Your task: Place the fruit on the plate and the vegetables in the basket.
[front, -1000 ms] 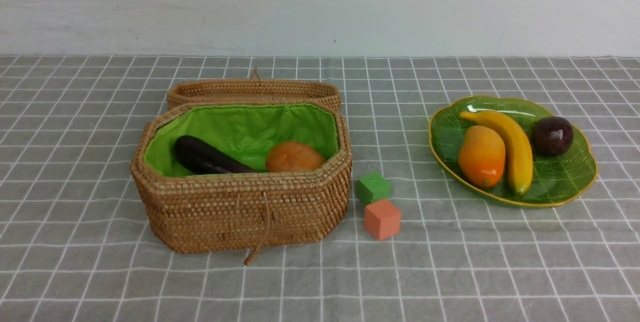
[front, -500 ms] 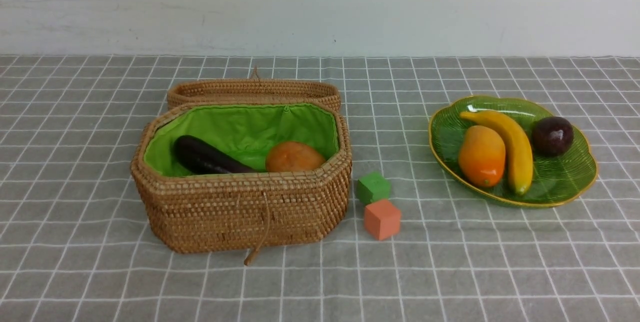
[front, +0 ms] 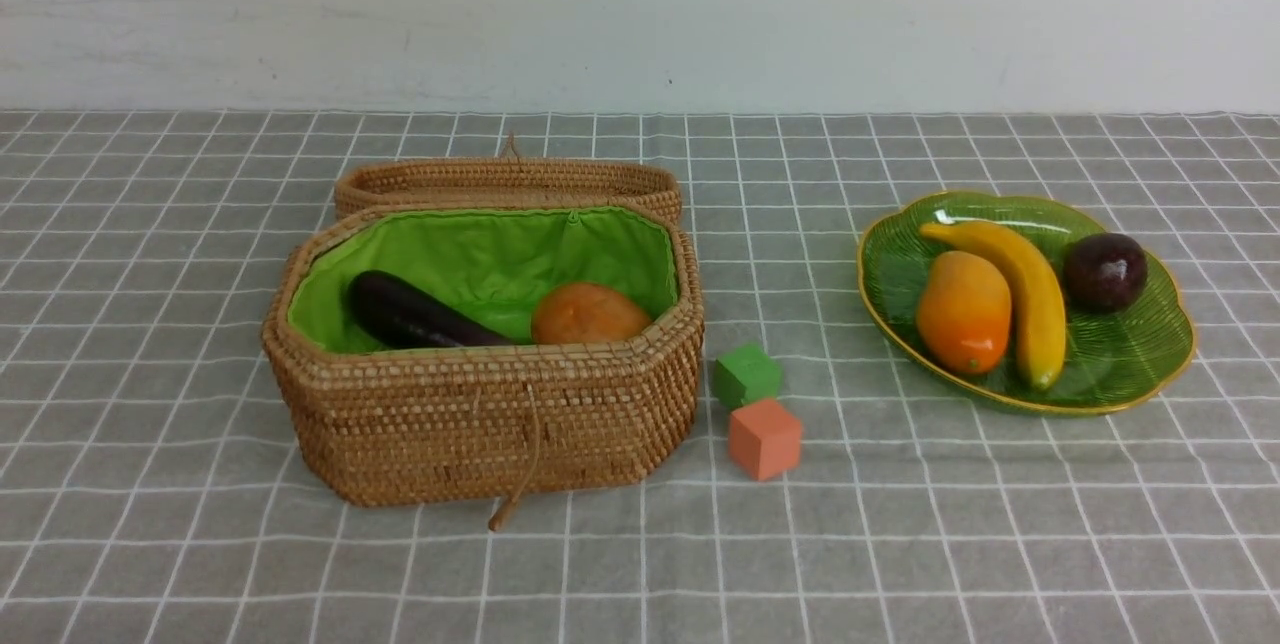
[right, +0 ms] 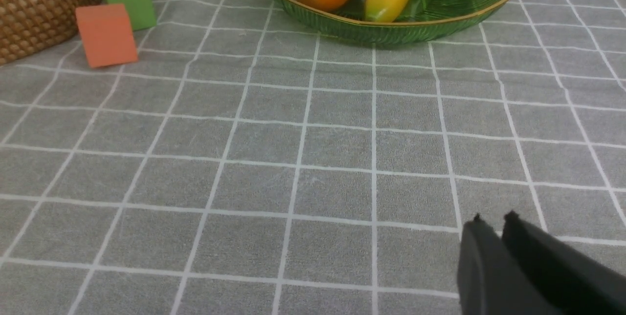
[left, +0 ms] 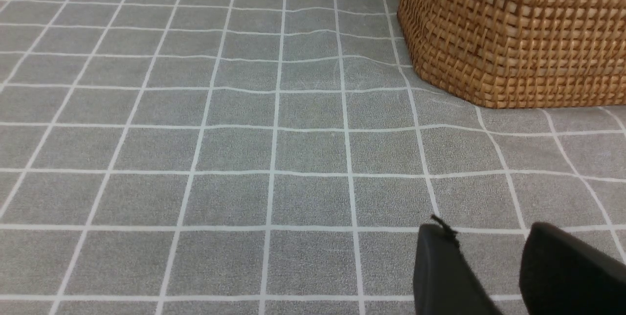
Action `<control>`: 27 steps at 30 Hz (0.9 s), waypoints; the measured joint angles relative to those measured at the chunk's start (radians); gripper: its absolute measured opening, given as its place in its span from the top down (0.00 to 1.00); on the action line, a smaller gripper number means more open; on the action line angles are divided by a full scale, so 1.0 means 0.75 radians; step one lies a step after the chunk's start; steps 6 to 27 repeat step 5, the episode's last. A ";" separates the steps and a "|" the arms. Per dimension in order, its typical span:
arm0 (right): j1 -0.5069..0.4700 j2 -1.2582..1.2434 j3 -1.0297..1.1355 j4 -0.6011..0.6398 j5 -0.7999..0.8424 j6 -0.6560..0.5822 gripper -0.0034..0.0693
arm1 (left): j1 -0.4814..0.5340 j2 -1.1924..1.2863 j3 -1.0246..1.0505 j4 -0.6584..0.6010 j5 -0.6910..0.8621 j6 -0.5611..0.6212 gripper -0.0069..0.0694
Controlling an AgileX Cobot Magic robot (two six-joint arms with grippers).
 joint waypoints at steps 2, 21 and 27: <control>0.000 0.000 0.000 0.000 0.000 0.000 0.86 | 0.000 0.000 0.000 0.000 0.000 0.000 0.60; 0.000 0.000 0.000 0.000 0.000 0.000 0.85 | 0.000 0.000 0.000 0.000 0.000 0.000 0.60; 0.000 0.000 0.000 0.000 0.000 0.000 0.85 | 0.000 0.000 0.000 0.000 0.000 0.000 0.60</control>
